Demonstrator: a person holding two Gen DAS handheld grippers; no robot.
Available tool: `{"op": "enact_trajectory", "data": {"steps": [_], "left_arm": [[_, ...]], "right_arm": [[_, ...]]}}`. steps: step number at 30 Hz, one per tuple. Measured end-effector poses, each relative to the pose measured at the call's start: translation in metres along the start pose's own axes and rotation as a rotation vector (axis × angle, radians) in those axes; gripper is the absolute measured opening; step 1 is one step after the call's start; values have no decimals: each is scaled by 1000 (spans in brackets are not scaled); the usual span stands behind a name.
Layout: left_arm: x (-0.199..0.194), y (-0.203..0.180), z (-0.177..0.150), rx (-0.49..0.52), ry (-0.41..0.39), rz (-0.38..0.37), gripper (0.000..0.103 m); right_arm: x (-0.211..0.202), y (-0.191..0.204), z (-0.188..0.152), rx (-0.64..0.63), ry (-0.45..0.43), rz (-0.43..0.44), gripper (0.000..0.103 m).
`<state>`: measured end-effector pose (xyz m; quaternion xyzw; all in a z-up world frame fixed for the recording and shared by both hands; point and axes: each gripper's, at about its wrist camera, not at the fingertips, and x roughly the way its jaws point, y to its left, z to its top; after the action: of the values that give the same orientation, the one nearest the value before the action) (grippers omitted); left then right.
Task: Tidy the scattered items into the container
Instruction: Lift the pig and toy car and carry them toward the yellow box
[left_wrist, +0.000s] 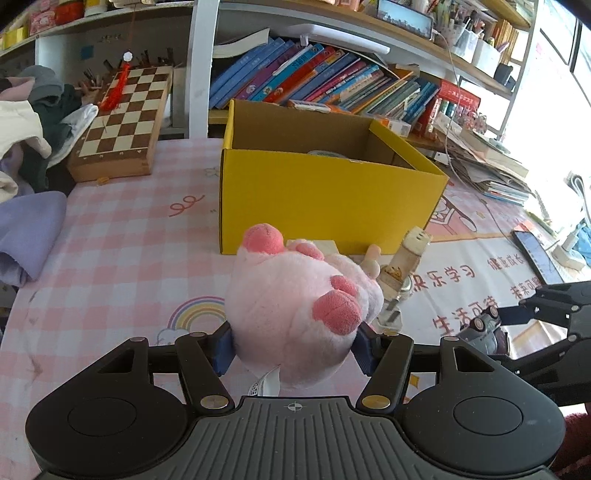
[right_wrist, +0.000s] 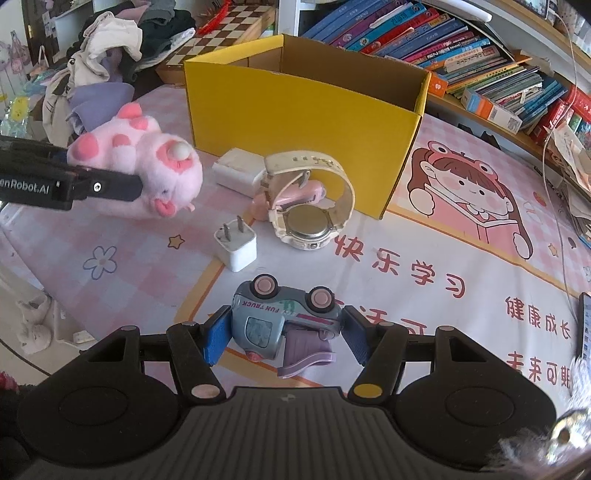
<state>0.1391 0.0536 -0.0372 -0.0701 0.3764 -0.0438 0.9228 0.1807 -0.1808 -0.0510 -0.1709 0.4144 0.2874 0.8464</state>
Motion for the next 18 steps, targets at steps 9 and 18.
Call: {"op": "enact_trajectory", "data": {"steps": [9, 18], "left_arm": [[-14, -8, -9, 37, -4, -36, 62], [-24, -13, -20, 61, -1, -60, 62]], "right_arm": [[-13, 9, -6, 13, -22, -4, 61], [-24, 20, -12, 20, -44, -16, 61]]}}
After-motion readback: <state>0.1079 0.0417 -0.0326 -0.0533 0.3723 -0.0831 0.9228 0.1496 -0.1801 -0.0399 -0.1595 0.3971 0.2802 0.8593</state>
